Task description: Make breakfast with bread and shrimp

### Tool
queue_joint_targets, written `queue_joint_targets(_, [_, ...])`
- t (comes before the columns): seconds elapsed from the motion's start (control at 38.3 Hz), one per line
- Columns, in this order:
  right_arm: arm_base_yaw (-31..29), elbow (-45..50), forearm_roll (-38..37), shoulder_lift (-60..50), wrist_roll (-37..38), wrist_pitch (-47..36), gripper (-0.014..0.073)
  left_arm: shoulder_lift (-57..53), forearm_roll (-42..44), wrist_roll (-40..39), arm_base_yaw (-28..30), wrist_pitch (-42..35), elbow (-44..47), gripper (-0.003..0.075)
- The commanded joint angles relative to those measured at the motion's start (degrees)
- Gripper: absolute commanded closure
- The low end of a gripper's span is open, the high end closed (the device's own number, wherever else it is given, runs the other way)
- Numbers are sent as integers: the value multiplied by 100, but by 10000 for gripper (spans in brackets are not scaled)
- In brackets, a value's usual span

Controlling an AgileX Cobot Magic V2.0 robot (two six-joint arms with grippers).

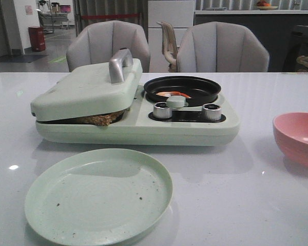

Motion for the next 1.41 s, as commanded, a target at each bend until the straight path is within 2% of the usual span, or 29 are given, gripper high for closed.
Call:
queue_joint_targets(0.0, [-2,-158,-42,35,-71,-331,553,-125,-46,-21,-1,-546,36,620])
queue_joint_targets(0.44, [-2,-158,-80,35,-71,-349,553,-125,-46,-21,-1,-546,36,620])
queue_joint_targets(0.57, [-90,4,-103,-271,-71,-422,553,-125,-46,-21,-1,-546,36,620])
queue_joint_targets(0.7, [-456,400,-52,-804,-131,-1305,553,-125,-46,-21,-1,-546,36,620])
queue_joint_targets(0.81, [-784,1065,337,-1355,-602,-2710,553,-125,-46,-21,-1,-546,36,620])
queue_joint_targets(0.97, [-992,1910,357,-1868,-693,-3936,553,-125,-46,-21,-1,-546,36,620])
queue_joint_targets(1.3, [-1057,3300,605,-2811,-693,-5756,553,-125,-46,-21,-1,-546,36,620])
queue_joint_targets(1.38, [-1064,3309,690,-2811,-693,-5710,553,-125,-46,-21,-1,-546,36,620])
